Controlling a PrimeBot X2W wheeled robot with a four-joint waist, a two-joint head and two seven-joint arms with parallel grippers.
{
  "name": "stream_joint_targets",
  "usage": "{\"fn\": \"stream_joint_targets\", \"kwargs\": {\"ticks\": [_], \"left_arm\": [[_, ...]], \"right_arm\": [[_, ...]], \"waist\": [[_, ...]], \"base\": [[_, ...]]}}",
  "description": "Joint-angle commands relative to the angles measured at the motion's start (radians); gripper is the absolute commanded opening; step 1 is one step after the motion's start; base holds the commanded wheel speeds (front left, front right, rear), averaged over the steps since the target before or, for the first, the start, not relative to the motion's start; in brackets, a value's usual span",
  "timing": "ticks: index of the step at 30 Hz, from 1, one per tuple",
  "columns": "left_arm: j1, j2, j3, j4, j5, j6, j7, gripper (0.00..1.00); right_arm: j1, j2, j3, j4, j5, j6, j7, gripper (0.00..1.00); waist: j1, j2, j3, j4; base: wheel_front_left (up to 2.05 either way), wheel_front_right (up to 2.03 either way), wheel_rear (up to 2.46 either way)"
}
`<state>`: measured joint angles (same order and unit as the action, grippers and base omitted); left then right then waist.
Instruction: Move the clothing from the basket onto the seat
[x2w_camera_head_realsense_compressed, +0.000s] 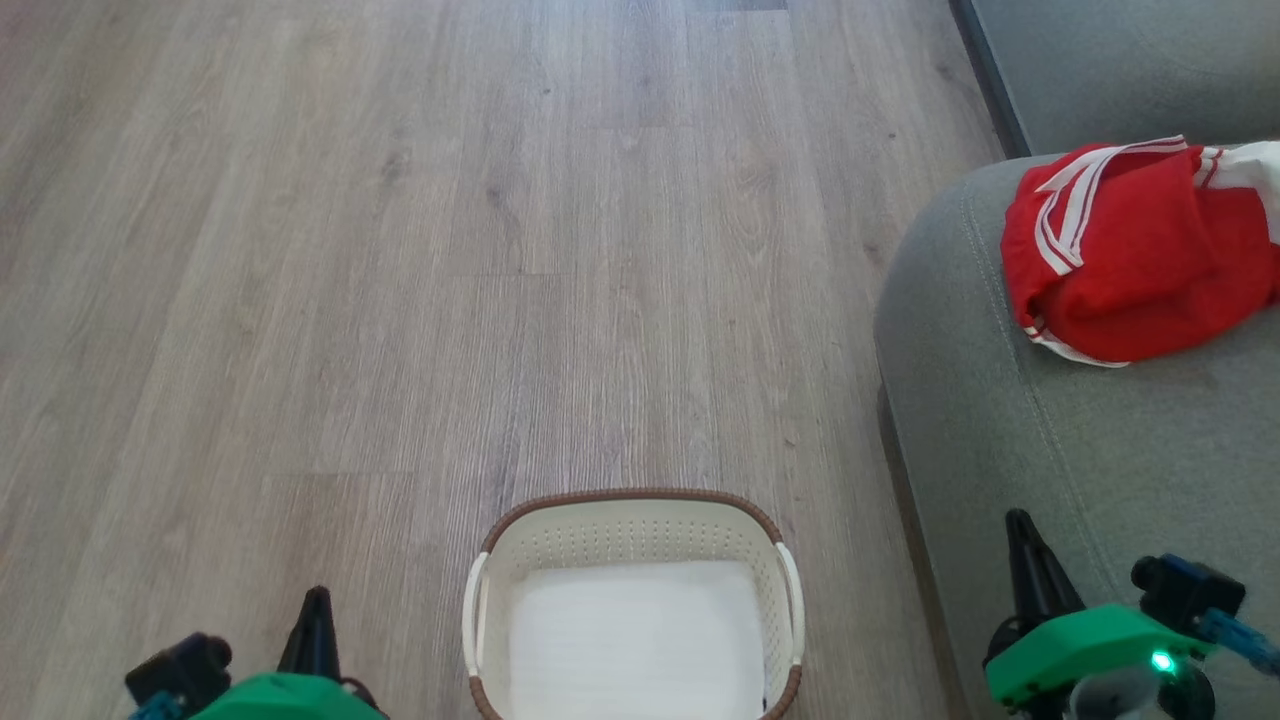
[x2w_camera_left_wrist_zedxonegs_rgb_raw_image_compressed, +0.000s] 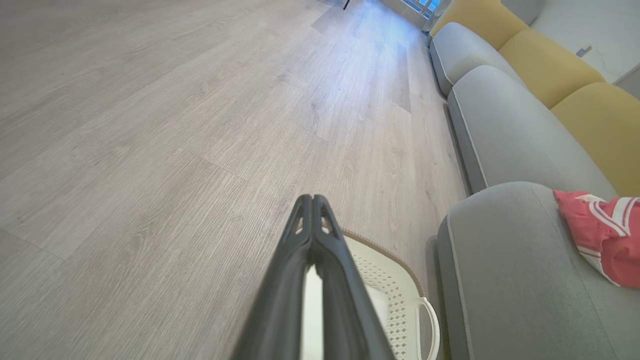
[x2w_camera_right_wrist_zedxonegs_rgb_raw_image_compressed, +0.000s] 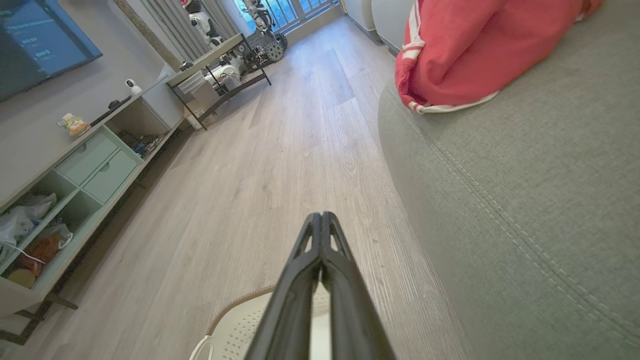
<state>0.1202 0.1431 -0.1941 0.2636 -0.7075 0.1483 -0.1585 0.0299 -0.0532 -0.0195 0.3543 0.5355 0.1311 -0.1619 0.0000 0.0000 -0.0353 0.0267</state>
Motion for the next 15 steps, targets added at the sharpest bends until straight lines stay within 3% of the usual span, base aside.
{"fn": "stream_joint_targets", "kwargs": {"ticks": [1,15], "left_arm": [[-0.055,0.001,0.028,-0.027,-0.024,-0.012,0.006,0.0],[-0.081,-0.012,0.069,-0.026,-0.161,-0.053,0.045,0.0]], "right_arm": [[-0.06,0.001,-0.001,-0.039,0.03,0.0,0.009,0.0],[-0.072,0.001,-0.016,-0.05,0.19,0.0,0.05,0.0]], "waist": [[0.0,0.0,0.0,0.0],[0.0,0.0,0.006,-0.004]], "base": [[0.0,0.0,0.0],[0.0,0.0,0.0]]}}
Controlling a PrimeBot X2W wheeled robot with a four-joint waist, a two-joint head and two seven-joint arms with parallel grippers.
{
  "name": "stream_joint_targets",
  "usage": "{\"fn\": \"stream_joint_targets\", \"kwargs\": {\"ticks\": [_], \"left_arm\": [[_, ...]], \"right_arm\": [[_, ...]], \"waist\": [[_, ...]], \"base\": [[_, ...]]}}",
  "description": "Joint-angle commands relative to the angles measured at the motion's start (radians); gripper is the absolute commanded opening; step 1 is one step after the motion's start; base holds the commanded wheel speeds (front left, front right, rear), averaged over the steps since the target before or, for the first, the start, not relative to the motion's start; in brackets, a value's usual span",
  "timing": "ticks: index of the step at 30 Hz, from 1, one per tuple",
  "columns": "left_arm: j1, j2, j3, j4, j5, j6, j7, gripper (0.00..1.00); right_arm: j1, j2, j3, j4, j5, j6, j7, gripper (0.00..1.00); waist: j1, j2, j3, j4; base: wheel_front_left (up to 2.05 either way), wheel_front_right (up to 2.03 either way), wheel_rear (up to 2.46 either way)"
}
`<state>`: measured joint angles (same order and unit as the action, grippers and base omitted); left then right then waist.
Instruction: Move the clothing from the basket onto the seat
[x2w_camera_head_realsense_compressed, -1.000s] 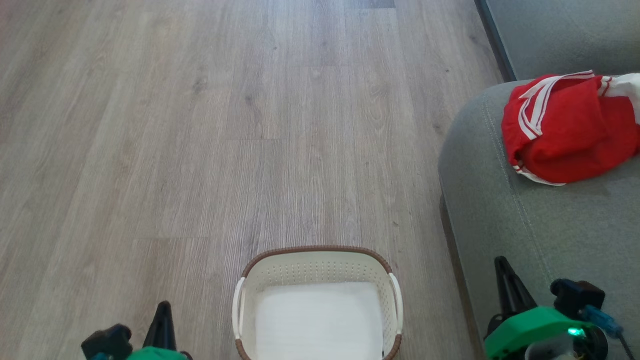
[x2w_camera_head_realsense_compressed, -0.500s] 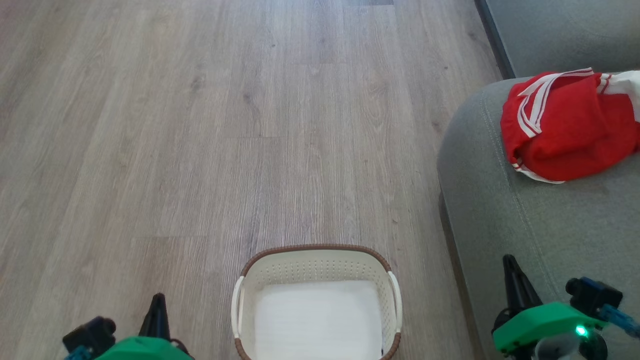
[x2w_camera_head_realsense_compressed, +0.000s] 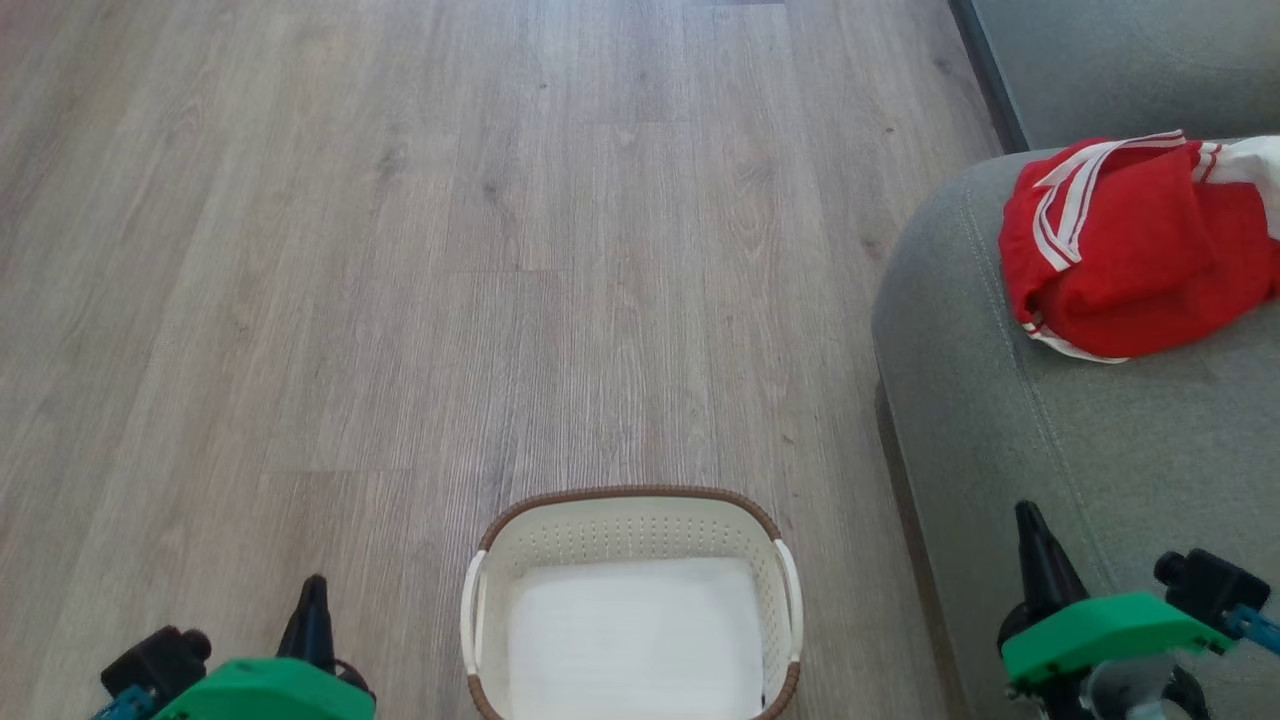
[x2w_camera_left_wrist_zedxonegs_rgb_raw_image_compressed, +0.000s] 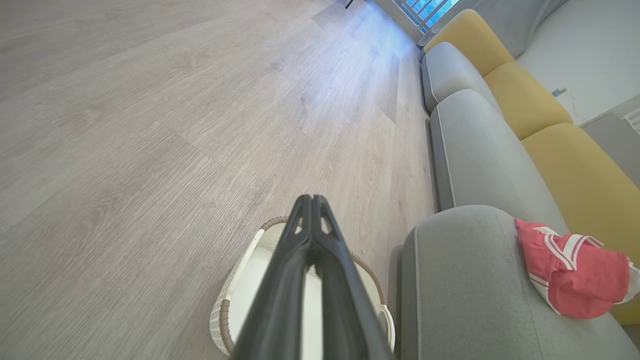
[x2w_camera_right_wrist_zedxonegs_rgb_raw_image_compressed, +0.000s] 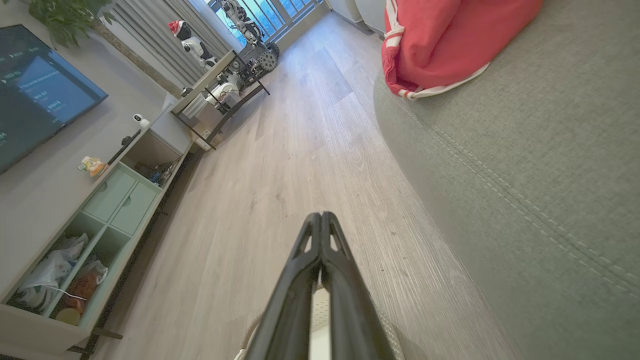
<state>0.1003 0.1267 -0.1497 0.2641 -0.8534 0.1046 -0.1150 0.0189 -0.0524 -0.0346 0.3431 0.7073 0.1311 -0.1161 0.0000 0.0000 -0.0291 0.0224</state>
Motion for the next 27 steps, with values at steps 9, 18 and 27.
{"fn": "stream_joint_targets", "kwargs": {"ticks": [9,18,27], "left_arm": [[-0.079,-0.004,0.051,-0.026,-0.103,-0.036,0.027,0.0],[-0.094,-0.011,0.075,-0.025,-0.181,-0.059,0.05,0.0],[-0.111,-0.02,0.102,-0.024,-0.269,-0.086,0.076,0.0]], "right_arm": [[-0.069,0.0,-0.01,-0.045,0.122,0.0,0.031,0.0],[-0.075,0.001,-0.018,-0.052,0.214,0.0,0.054,0.0],[-0.083,0.001,-0.027,-0.059,0.318,0.0,0.081,0.0]], "waist": [[0.0,0.0,0.004,-0.003],[0.0,0.0,0.007,-0.005],[0.0,0.0,0.011,-0.008]], "base": [[0.0,0.0,0.0],[0.0,0.0,0.0],[0.0,0.0,0.0]]}}
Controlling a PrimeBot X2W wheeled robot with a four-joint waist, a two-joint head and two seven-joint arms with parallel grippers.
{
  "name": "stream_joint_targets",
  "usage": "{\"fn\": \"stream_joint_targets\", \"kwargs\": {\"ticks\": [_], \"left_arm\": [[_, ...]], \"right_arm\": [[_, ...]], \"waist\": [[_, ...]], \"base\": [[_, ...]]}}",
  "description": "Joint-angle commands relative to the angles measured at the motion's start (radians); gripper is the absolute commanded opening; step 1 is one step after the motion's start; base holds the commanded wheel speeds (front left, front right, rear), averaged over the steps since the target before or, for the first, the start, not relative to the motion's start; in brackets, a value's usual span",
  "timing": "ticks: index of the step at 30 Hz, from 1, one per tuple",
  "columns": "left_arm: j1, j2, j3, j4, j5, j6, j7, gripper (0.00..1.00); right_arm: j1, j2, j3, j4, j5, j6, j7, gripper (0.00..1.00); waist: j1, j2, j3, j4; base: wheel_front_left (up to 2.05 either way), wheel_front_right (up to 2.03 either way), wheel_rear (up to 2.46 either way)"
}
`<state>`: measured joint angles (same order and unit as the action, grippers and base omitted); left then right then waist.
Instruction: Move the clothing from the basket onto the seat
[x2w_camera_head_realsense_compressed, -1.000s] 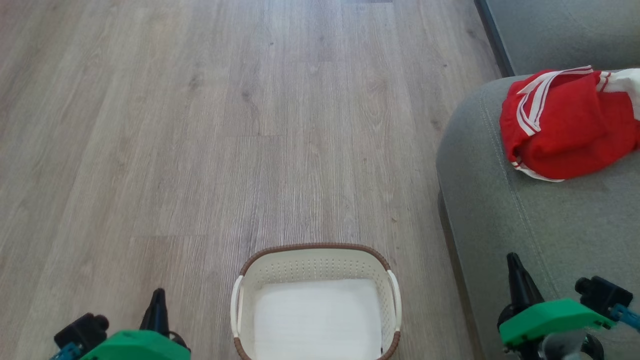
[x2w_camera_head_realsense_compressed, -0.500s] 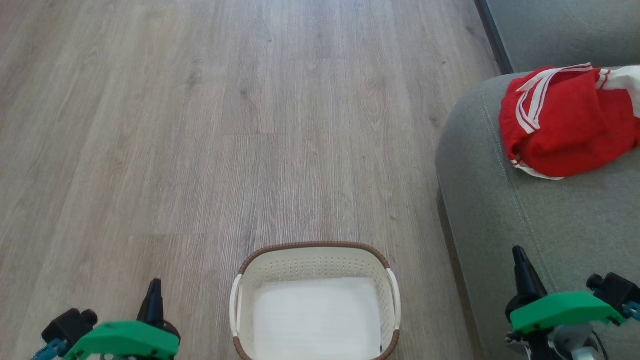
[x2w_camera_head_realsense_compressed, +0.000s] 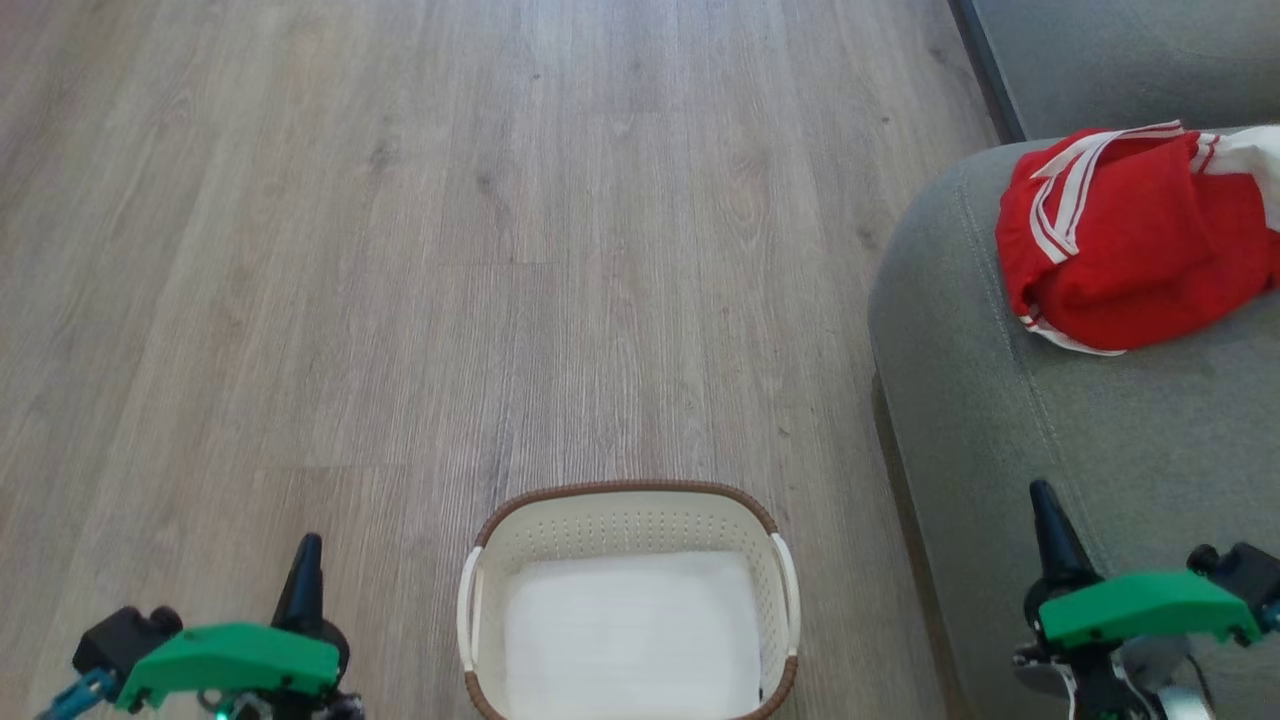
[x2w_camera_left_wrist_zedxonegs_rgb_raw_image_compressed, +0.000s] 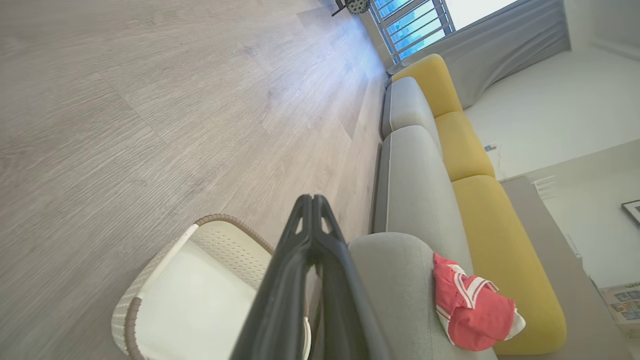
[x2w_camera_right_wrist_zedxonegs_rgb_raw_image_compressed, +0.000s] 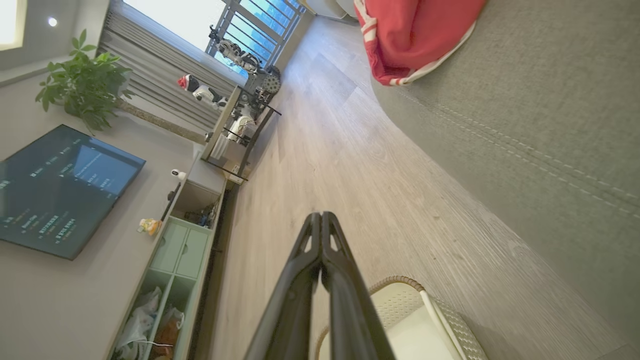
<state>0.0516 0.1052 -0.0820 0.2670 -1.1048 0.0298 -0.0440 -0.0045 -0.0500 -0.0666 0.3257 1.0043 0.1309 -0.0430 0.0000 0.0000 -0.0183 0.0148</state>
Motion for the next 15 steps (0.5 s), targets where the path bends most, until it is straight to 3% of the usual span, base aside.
{"fn": "stream_joint_targets", "kwargs": {"ticks": [1,15], "left_arm": [[-0.064,0.0,0.038,-0.027,-0.027,-0.014,0.008,0.0],[-0.091,-0.014,0.08,-0.026,-0.163,-0.055,0.048,0.0]], "right_arm": [[-0.061,-0.002,0.004,-0.042,0.033,0.0,0.011,0.0],[-0.073,-0.001,-0.011,-0.053,0.193,0.0,0.052,0.0]], "waist": [[0.0,0.0,0.001,0.0],[0.0,0.0,0.006,-0.004]], "base": [[0.0,0.0,0.0],[0.0,0.0,0.0]]}}
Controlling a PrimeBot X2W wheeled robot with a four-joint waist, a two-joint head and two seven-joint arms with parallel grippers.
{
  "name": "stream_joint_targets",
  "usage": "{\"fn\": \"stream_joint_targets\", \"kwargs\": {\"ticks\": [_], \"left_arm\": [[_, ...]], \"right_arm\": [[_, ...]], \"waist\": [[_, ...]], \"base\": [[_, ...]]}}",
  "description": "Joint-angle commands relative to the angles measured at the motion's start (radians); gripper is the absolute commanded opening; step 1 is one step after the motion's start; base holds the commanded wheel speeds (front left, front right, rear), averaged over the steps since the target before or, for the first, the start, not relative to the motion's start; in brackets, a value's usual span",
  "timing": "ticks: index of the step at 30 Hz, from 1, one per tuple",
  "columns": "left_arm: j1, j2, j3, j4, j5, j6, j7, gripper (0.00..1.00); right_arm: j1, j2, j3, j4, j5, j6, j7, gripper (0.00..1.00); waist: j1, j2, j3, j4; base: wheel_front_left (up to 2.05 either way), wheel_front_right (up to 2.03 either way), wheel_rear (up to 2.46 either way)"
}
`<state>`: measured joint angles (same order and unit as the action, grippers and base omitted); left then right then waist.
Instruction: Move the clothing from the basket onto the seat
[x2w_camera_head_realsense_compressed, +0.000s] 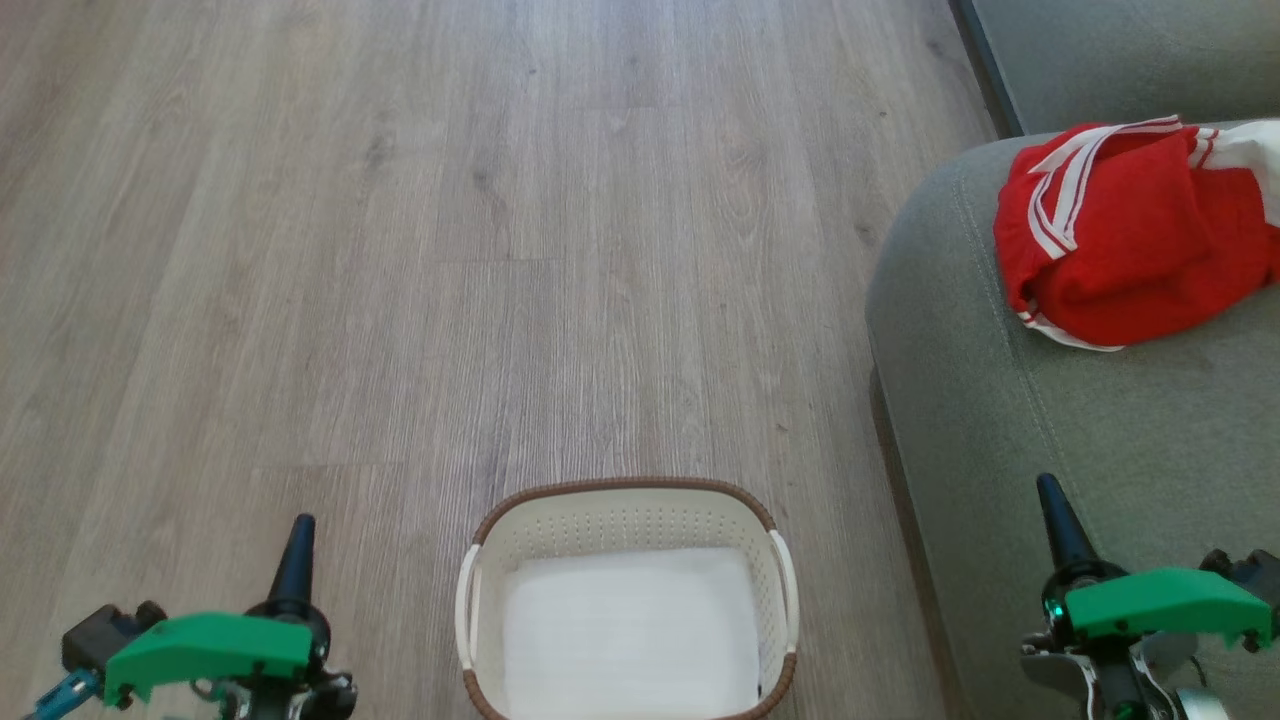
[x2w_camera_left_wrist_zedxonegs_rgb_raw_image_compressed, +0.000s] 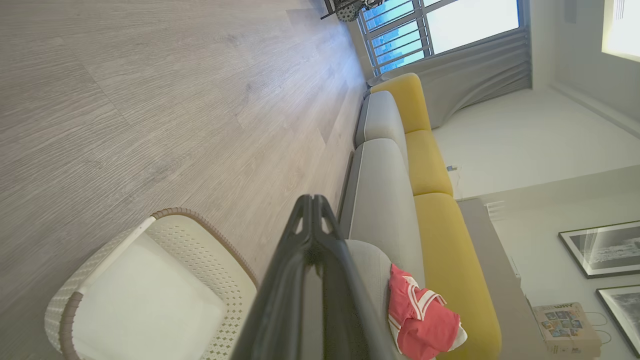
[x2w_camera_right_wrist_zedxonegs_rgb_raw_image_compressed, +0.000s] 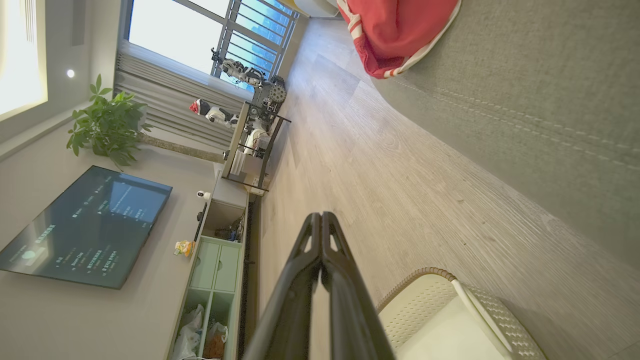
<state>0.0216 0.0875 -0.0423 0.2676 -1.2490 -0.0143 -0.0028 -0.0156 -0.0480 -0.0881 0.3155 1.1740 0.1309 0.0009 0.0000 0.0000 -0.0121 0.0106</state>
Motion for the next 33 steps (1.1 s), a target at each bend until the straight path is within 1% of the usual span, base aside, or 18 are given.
{"fn": "stream_joint_targets", "kwargs": {"ticks": [1,33], "left_arm": [[-0.063,0.003,0.043,-0.026,-0.029,-0.014,0.01,0.0],[-0.124,-0.029,0.141,-0.022,-0.339,-0.108,0.103,0.0]], "right_arm": [[-0.063,-0.003,0.01,-0.044,0.035,0.0,0.011,0.0],[-0.09,-0.002,-0.023,-0.069,0.403,0.0,0.104,0.0]], "waist": [[0.0,0.0,0.001,0.0],[0.0,0.0,0.014,-0.01]], "base": [[0.0,0.0,0.0],[0.0,0.0,0.0]]}}
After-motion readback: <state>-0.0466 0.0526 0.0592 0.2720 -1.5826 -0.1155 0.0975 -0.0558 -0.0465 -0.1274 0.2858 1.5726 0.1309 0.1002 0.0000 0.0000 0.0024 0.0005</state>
